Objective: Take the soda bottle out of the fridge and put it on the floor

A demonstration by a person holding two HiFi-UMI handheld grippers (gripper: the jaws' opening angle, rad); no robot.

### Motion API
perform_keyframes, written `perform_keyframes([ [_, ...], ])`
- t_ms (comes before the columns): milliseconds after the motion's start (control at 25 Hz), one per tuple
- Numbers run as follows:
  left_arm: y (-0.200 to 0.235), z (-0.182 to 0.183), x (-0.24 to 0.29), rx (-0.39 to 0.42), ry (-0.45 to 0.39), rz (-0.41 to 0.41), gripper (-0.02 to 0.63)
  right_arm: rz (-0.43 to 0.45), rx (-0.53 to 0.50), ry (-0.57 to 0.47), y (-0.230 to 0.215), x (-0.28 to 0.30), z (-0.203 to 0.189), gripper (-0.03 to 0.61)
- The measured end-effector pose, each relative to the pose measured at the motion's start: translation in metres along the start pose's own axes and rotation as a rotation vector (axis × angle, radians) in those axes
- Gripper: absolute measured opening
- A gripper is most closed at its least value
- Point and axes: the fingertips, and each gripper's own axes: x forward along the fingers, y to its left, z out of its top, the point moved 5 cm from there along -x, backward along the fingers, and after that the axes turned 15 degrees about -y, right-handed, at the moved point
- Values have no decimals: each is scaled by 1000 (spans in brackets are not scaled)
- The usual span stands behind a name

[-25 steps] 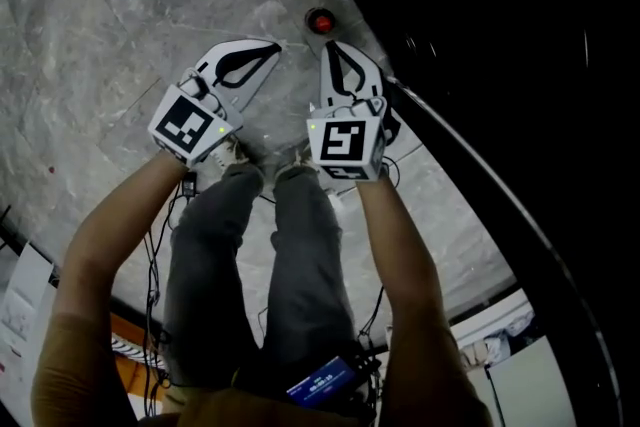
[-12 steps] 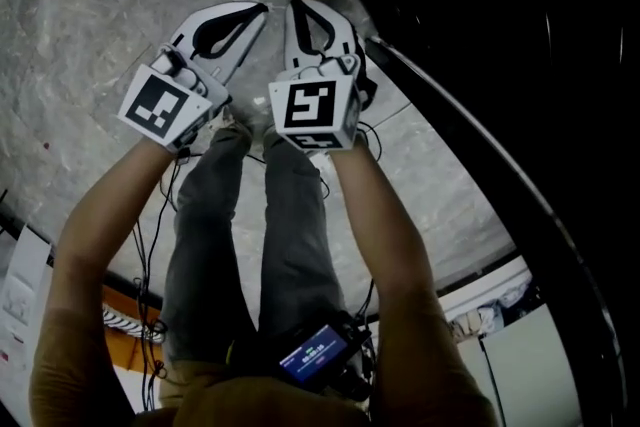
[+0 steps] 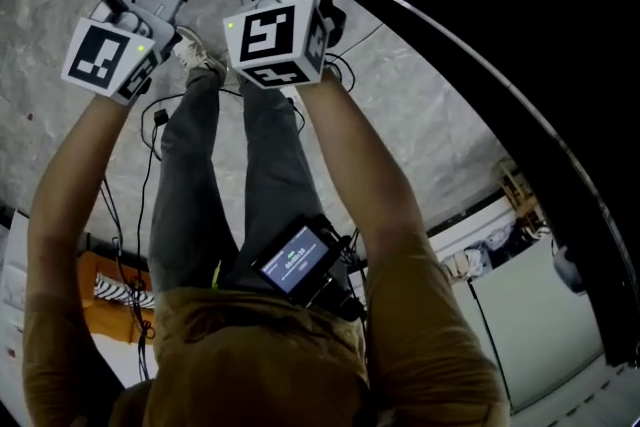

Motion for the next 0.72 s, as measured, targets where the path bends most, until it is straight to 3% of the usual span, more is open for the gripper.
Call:
perform_keyframes([
  [360, -19, 87, 14, 99, -49, -20, 0, -25, 1, -69, -21, -23, 86, 3],
  [560, -40, 103, 22, 162, -48, -90, 0, -71, 13, -64, -36, -41, 98, 3],
  [720, -57, 106, 34, 152, -54, -98, 0, -103, 37, -70, -51, -60, 101, 3],
])
